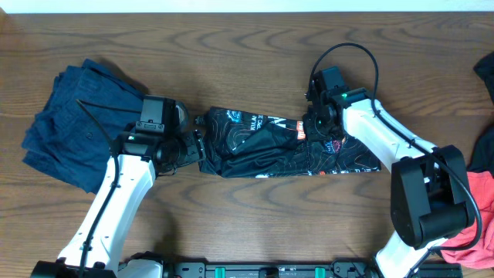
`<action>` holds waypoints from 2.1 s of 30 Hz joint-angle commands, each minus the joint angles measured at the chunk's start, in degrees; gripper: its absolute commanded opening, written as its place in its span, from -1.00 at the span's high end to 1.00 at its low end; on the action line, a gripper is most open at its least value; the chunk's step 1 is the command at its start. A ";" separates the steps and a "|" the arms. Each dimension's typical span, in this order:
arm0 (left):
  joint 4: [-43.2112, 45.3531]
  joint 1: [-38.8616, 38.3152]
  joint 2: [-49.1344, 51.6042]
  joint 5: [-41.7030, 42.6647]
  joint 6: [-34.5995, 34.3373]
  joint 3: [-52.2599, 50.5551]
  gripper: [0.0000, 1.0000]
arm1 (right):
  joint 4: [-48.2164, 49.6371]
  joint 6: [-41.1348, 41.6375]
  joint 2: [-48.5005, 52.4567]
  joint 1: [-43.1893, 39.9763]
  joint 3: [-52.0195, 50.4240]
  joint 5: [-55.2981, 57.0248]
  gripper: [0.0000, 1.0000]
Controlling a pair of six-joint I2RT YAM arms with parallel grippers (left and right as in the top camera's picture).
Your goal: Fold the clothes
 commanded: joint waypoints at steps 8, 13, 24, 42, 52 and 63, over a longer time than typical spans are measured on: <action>-0.24 0.24 -0.20 0.13 -0.31 -0.63 -0.47 | 0.81 0.59 0.90 0.52 -0.42 -1.49 0.36; -0.22 0.24 -0.22 0.13 -0.31 -0.63 -0.47 | 0.55 0.59 1.16 0.52 -0.44 -1.49 0.64; -0.24 0.24 -0.22 0.13 -0.31 -0.63 -0.47 | -0.02 1.27 1.16 0.52 -0.46 -2.34 0.66; -0.61 0.24 -0.20 0.13 -0.33 -0.63 -0.47 | -0.07 6.16 1.22 0.52 -0.74 2.14 0.42; -0.63 0.24 -0.22 0.13 -0.33 -0.63 -0.47 | -0.04 6.16 1.22 0.59 -1.49 1.90 0.97; -0.59 0.24 -0.22 0.13 -0.31 -0.63 -0.47 | -5.51 5.92 -2.27 1.31 -1.36 0.90 0.99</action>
